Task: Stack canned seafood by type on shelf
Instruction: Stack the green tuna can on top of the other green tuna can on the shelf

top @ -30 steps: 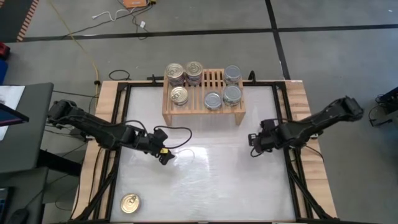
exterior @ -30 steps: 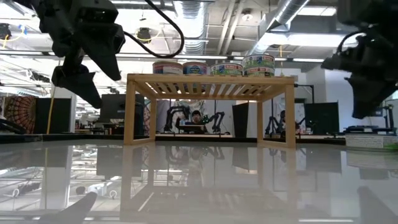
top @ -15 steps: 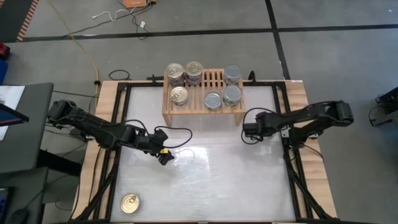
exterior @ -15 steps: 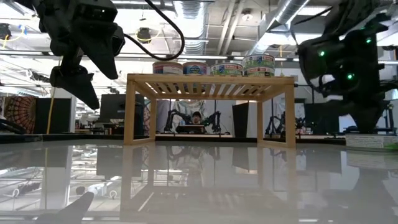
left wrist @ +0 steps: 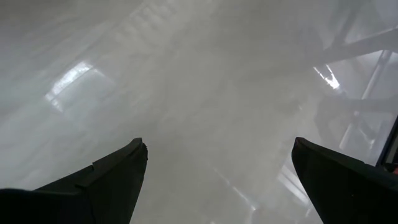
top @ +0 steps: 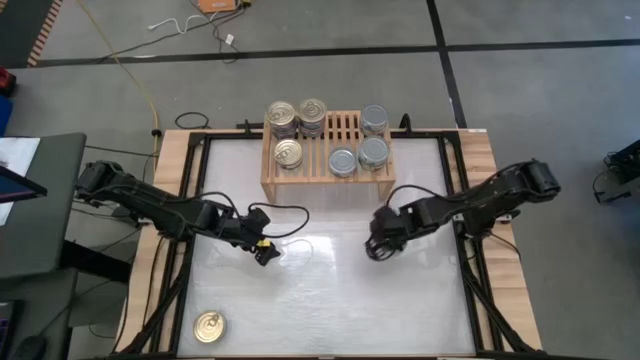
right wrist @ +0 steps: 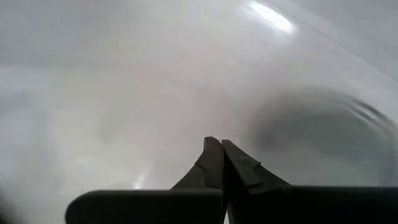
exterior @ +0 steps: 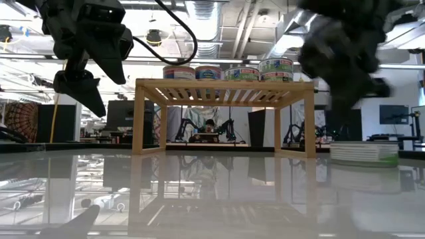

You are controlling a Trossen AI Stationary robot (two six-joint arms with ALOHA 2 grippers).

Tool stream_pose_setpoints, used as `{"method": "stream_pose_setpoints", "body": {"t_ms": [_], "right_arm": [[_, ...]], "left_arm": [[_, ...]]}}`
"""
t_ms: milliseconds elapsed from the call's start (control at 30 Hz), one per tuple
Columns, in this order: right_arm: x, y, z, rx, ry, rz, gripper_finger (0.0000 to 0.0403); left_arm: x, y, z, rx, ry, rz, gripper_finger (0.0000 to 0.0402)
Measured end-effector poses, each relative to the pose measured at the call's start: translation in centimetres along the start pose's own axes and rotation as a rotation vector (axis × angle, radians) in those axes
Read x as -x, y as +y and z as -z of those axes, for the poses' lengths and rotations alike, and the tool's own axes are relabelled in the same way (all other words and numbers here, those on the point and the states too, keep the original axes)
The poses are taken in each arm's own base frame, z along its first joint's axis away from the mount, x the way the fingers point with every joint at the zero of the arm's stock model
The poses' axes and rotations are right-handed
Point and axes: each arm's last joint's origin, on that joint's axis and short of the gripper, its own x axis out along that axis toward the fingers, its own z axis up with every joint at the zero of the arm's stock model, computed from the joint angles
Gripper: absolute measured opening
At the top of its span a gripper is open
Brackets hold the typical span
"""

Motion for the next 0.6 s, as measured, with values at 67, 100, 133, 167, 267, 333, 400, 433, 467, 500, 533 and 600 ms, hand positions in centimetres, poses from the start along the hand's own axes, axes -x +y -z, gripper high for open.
{"method": "stream_pose_setpoints", "body": {"t_ms": [67, 100, 133, 167, 267, 333, 400, 433, 467, 500, 533, 600], "right_arm": [[0.1, 2.0, 0.1, 0.096, -0.044, -0.16, 0.0018], [0.1, 2.8, 0.1, 0.14, -0.074, -0.231, 0.0018], [0.3, 3.4, 0.1, 0.172, -0.103, -0.291, 0.0018], [0.5, 3.8, 0.0, 0.178, -0.125, -0.327, 0.0018], [0.9, 3.3, -0.3, 0.092, -0.16, -0.254, 0.0018], [0.9, 2.1, -0.2, 0.036, -0.163, -0.101, 0.0018], [1.0, 0.9, 0.0, -0.018, -0.137, 0.042, 0.0018], [1.1, 0.3, 0.2, -0.035, -0.121, 0.102, 0.0018], [1.1, -0.2, 0.4, -0.046, -0.105, 0.157, 0.0018], [1.1, -0.7, 0.6, -0.049, -0.089, 0.212, 0.0018], [1.1, -1.1, 0.7, -0.049, -0.077, 0.255, 0.0018], [0.9, -1.3, 0.8, -0.041, -0.066, 0.289, 0.0018]], "left_arm": [[0.0, 0.1, -0.2, -0.007, -0.006, -0.004, 0.0383], [0.0, 0.1, -0.3, -0.011, -0.009, -0.007, 0.0383], [-0.1, 0.2, -0.4, -0.012, -0.012, -0.009, 0.0383], [-0.1, 0.3, -0.5, -0.01, -0.015, -0.012, 0.0383], [-0.1, 0.4, -0.7, -0.001, -0.021, -0.017, 0.0383], [-0.1, 0.5, -0.9, 0.004, -0.025, -0.02, 0.0383], [-0.1, 0.6, -1.0, 0.009, -0.028, -0.023, 0.0383], [-0.1, 0.6, -1.0, 0.009, -0.029, -0.023, 0.0383], [-0.1, 0.6, -1.1, 0.006, -0.03, -0.024, 0.0383], [-0.1, 0.6, -1.1, 0.004, -0.03, -0.023, 0.0383], [-0.1, 0.6, -1.1, 0.001, -0.029, -0.024, 0.0383], [-0.1, 0.6, -1.1, 0.001, -0.029, -0.023, 0.0383]]}}
